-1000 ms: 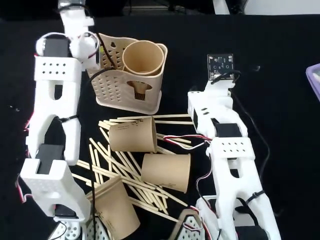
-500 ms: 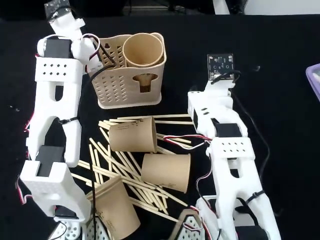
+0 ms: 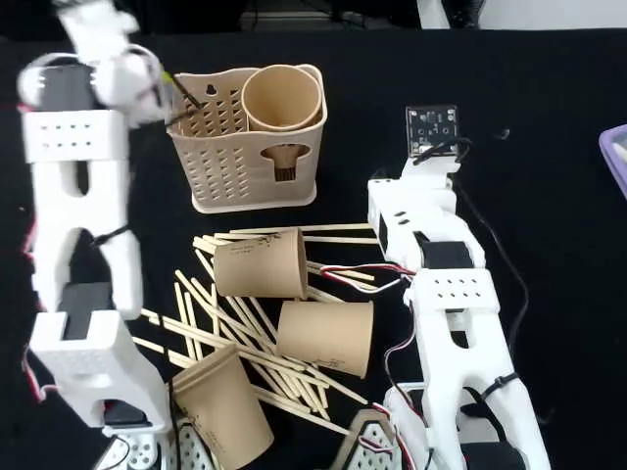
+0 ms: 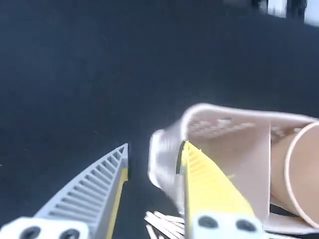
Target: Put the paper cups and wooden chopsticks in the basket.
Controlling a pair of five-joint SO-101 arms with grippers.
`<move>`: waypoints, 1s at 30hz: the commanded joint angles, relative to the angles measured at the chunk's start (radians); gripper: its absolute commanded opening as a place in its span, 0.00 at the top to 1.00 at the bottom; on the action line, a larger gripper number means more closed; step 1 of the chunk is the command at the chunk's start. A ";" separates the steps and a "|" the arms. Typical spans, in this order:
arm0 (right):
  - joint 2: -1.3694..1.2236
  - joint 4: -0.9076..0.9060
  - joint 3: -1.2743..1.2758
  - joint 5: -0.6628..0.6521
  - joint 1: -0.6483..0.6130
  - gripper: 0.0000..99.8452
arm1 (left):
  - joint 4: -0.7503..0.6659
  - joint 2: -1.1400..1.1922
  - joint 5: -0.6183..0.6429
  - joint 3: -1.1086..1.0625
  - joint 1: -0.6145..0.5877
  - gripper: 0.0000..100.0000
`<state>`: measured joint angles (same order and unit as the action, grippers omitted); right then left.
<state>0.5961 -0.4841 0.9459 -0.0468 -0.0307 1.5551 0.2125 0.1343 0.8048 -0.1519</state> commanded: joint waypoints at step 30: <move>-0.308 -0.769 -0.555 0.115 -0.597 0.76 | -0.537 -1.320 -0.141 -1.778 -0.282 0.83</move>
<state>0.2877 -1.2405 0.4611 0.0591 -0.6061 1.1423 -0.9475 -0.0100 -0.7986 -0.4342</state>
